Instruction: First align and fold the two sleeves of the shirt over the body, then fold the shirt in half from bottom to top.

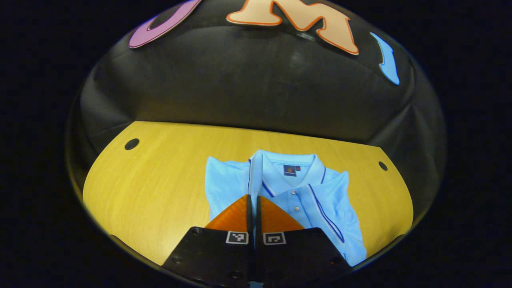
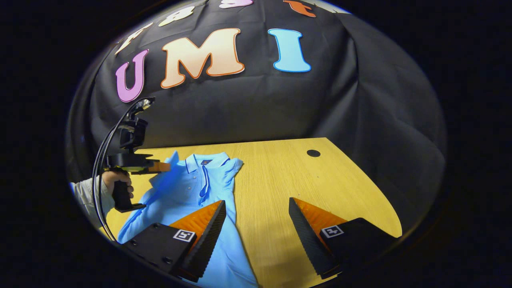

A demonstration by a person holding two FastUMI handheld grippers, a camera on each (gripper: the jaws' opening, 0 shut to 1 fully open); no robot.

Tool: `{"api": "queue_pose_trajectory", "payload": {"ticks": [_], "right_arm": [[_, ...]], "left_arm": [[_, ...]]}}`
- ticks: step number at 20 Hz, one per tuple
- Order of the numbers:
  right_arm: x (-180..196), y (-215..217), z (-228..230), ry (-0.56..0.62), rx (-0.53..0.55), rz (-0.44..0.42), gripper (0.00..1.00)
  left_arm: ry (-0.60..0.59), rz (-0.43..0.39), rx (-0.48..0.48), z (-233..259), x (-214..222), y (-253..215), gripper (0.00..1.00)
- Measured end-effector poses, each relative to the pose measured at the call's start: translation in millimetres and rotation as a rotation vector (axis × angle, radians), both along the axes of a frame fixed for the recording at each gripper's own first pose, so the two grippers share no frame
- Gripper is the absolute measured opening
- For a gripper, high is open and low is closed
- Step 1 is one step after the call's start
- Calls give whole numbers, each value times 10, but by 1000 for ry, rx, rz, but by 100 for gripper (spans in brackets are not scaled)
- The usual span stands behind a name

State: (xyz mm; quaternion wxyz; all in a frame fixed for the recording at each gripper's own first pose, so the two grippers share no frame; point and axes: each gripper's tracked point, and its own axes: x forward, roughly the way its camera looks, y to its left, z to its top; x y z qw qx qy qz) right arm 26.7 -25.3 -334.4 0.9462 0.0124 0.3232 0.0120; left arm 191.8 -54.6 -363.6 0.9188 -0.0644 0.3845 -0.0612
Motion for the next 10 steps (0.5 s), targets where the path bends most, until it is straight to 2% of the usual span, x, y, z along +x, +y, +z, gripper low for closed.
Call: {"api": "queue_pose_trajectory", "payload": {"ticks": [1, 4, 5, 7, 8, 10], "right_arm": [[3, -8, -6, 3, -1, 1, 98], [23, 42, -41, 12, 8, -1, 98], [31, 79, -66, 20, 14, -1, 94], [73, 129, -115, 29, 22, -1, 94], [94, 155, -114, 29, 26, -2, 98], [123, 230, -103, 19, 33, -4, 98]], "left_arm": [[13, -15, 13, -54, -27, -56, 0], [57, -40, -3, -177, -98, -202, 0], [63, -49, -13, -216, -98, -229, 0], [50, -74, -63, -161, -96, -264, 3], [33, -85, -106, -82, -103, -301, 6], [-9, -98, -107, 16, -85, -211, 66]]}}
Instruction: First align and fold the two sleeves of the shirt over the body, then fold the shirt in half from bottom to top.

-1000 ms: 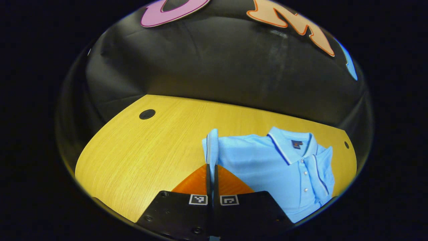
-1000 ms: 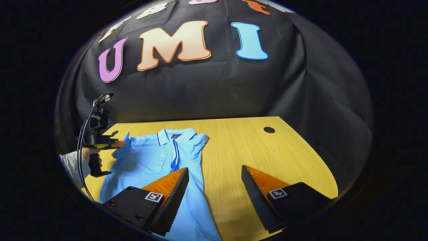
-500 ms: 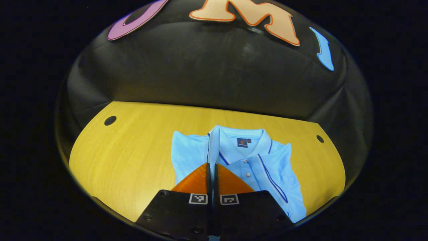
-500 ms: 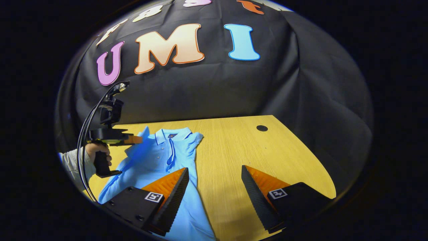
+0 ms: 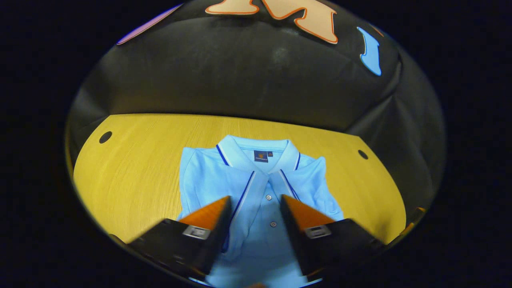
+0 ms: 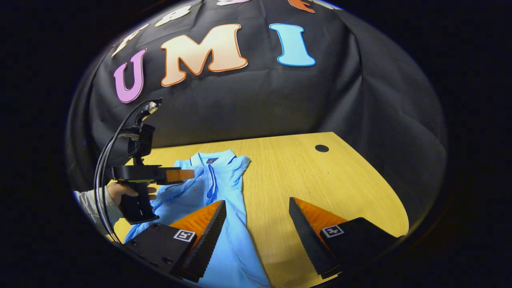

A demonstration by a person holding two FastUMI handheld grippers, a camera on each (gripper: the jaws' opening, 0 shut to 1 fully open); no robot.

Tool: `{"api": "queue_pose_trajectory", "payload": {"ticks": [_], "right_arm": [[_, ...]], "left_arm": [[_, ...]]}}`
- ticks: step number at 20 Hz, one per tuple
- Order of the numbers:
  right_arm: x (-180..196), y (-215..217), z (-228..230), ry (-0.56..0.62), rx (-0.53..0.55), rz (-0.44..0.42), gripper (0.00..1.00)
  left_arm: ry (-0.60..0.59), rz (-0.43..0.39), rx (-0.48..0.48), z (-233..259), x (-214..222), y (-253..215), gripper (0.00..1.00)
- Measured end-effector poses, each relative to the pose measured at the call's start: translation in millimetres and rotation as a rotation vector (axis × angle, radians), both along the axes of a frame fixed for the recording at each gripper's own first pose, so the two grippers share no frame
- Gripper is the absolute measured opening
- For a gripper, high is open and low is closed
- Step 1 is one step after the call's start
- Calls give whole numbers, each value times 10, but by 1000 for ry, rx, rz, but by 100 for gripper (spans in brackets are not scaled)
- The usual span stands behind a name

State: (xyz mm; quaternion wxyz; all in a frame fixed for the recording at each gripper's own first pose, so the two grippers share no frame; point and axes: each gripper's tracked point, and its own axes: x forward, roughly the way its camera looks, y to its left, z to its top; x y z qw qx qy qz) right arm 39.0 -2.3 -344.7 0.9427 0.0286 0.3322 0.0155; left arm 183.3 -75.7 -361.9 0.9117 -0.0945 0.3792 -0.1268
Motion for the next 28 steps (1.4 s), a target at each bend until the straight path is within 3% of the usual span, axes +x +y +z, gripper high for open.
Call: {"api": "queue_pose_trajectory", "payload": {"ticks": [1, 2, 3, 4, 5, 7, 8, 10, 12, 16, 17, 18, 28], "right_arm": [[-4, 4, 9, -4, -3, 0, 94], [-13, 24, 17, -5, -9, -1, 98], [-38, 49, 24, -8, -12, 0, 94], [-48, 60, 45, -17, -20, 2, 98], [-76, 64, 77, -20, -26, 1, 94], [-176, 171, 172, -34, -11, 24, 98], [-218, 224, 250, -54, -9, 49, 94], [-342, 267, 314, -73, -18, 91, 98], [-517, 309, 413, -93, -16, 107, 94], [-912, 307, 568, -108, -7, 126, 98], [-1001, 288, 562, -106, -13, 132, 94], [-1089, 269, 563, -101, -21, 138, 98], [-1913, 142, 449, -35, -54, 176, 98]], "left_arm": [[-23, 0, 14, 88, -20, 79, 96], [-51, 2, 27, 196, -22, 159, 93], [-84, 2, 31, 288, -40, 222, 97], [-110, 0, 31, 394, -80, 298, 96], [-133, 4, 38, 481, -140, 386, 97], [-160, 34, 65, 654, -311, 606, 96], [-170, 52, 80, 738, -416, 719, 96], [-187, 90, 89, 905, -682, 894, 96], [-210, 96, 90, 1083, -965, 1011, 96], [-238, 84, 117, 1356, -1561, 1186, 96], [-234, 71, 114, 1377, -1719, 1180, 96], [-228, 59, 118, 1391, -1861, 1191, 96], [-97, -47, 170, 970, -3137, 1208, 96]]}}
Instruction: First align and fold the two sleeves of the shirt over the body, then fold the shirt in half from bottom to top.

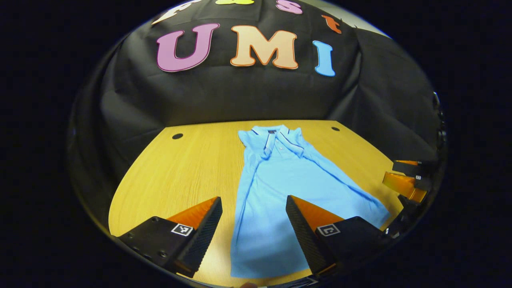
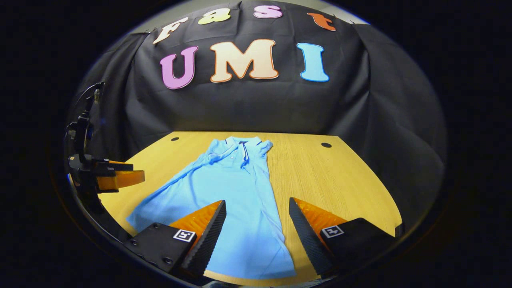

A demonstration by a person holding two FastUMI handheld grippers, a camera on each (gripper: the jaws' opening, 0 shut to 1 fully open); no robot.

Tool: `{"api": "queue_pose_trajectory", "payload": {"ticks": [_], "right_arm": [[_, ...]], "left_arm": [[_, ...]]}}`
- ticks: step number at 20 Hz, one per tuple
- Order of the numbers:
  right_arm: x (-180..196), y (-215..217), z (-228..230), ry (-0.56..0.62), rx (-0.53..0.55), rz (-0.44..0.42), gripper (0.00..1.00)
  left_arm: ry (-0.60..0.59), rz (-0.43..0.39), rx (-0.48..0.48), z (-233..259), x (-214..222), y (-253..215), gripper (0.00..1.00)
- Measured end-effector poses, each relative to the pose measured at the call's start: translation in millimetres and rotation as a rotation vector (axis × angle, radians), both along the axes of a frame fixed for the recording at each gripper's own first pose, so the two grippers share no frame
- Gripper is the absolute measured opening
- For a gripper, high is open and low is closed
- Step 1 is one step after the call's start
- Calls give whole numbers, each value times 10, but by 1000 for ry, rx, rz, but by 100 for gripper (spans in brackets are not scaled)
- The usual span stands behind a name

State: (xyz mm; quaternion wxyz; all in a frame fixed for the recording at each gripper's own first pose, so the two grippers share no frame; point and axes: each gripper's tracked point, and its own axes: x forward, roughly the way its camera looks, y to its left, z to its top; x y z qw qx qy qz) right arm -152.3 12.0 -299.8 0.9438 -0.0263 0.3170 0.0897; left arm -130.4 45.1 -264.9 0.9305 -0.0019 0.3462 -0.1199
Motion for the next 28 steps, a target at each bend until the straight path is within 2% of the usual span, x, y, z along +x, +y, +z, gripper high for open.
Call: {"api": "queue_pose_trajectory", "payload": {"ticks": [3, 4, 5, 6, 12, 13, 14, 15, 16, 17, 18, 19, 20, 21, 23, 25, 26, 28], "right_arm": [[-204, -62, -111, 35, -11, 1, 98], [-276, -82, -149, 50, -15, 2, 94], [-344, -101, -190, 66, -21, 0, 94], [-401, -129, -239, 82, -30, -4, 98], [-673, -175, -583, 167, -68, -6, 99], [-707, -174, -641, 184, -69, -9, 94], [-742, -181, -688, 197, -67, -12, 94], [-773, -186, -734, 209, -70, -13, 99], [-806, -197, -778, 216, -76, -12, 99], [-842, -227, -830, 224, -84, -11, 94], [-873, -249, -888, 231, -94, -9, 99], [-888, -270, -952, 244, -107, -8, 99], [-903, -295, -992, 257, -114, -5, 94], [-922, -312, -1044, 268, -121, -5, 99], [-913, -316, -1063, 272, -108, -7, 99], [-947, -282, -1094, 298, -68, -11, 99], [-963, -266, -1084, 303, -52, -21, 98], [-962, -181, -1120, 304, -34, 16, 85]], "left_arm": [[55, -14, -2, -205, -302, 13, 96], [70, -20, -7, -259, -387, 18, 97], [91, -21, -3, -328, -475, 26, 96], [101, -21, 9, -386, -534, 55, 96], [154, -45, 46, -615, -915, 105, 96], [168, -45, 51, -648, -988, 131, 96], [177, -44, 54, -677, -1023, 131, 96], [185, -46, 57, -710, -1048, 129, 96], [193, -57, 59, -738, -1083, 109, 97], [199, -68, 64, -776, -1118, 78, 96], [211, -82, 86, -824, -1151, 79, 96], [183, -84, 88, -774, -1120, 69, 97], [197, -82, 93, -780, -1122, 56, 99], [198, -71, 86, -808, -1121, 45, 97], [198, -56, 77, -809, -1125, 8, 98], [182, -75, 71, -811, -1124, -62, 98], [158, -93, 66, -796, -1105, -111, 97], [138, -120, 58, -786, -1115, -207, 82]]}}
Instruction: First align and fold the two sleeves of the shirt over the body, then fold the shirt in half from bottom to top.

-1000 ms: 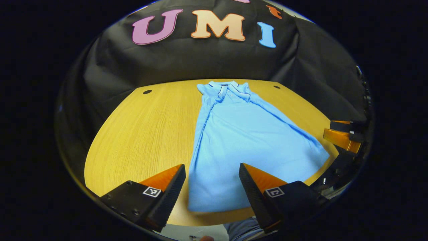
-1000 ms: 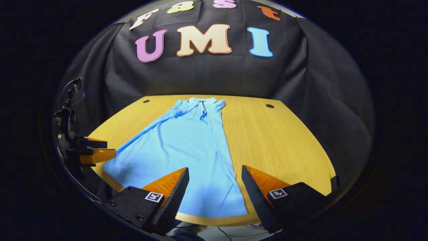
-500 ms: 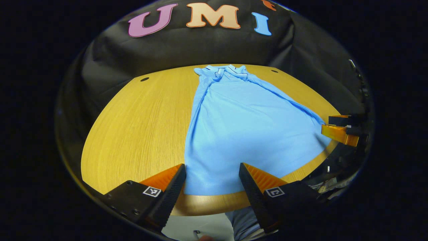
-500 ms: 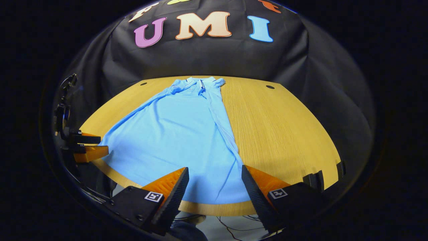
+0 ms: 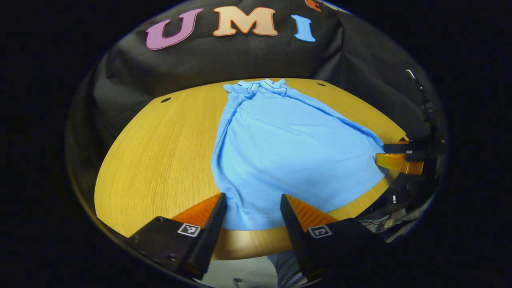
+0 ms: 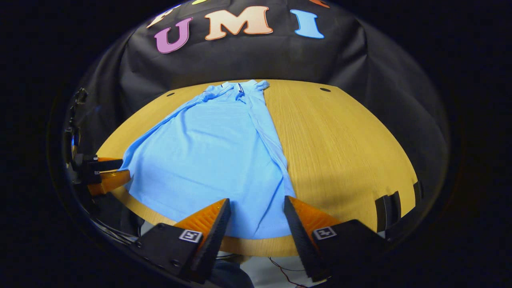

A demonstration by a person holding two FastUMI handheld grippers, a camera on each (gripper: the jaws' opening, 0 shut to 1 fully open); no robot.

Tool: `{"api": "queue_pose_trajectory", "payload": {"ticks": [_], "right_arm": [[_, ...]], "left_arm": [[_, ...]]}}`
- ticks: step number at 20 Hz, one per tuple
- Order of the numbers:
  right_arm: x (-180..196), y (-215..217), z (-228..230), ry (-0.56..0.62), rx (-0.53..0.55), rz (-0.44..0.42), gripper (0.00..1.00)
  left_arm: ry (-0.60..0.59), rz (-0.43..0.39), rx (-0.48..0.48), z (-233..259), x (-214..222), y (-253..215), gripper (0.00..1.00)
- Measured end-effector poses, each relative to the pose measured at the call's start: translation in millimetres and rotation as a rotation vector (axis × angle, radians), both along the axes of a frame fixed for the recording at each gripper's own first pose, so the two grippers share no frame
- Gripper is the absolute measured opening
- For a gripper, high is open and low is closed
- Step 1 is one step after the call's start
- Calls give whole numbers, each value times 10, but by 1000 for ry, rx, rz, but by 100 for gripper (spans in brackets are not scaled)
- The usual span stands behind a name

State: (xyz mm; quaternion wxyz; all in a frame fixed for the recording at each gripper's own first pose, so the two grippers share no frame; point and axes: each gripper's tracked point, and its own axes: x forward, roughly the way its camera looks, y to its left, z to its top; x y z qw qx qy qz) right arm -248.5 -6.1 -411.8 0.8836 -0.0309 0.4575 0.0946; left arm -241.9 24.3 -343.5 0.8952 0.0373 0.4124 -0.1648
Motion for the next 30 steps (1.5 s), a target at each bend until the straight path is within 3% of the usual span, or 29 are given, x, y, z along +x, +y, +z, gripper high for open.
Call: {"api": "queue_pose_trajectory", "payload": {"ticks": [2, 4, 6, 7, 8, 14, 21, 30], "right_arm": [[-27, 154, 1, 6, 18, 38, 43], [-67, 226, 14, 25, 47, 34, 8], [-92, 375, -10, 68, 97, 38, 7], [-100, 404, 3, 91, 119, 39, 3], [-85, 426, 1, 97, 129, 33, 3], [31, 451, 122, 81, 175, 8, 2], [495, 500, 487, 2, 252, -41, 2], [1694, 685, 1140, -178, 324, -83, 0]], "left_arm": [[-1, 17, -18, -17, 11, -92, 61], [2, 36, -30, -23, 29, -159, 43], [12, 78, -75, 6, 37, -257, 30], [20, 124, -94, 7, 47, -259, 9], [40, 148, -106, 0, 62, -271, 1], [100, 172, -82, 60, 118, -247, 0], [66, 198, -148, 473, 550, -191, 0], [-46, 214, -194, 964, 1624, 18, 0]]}}
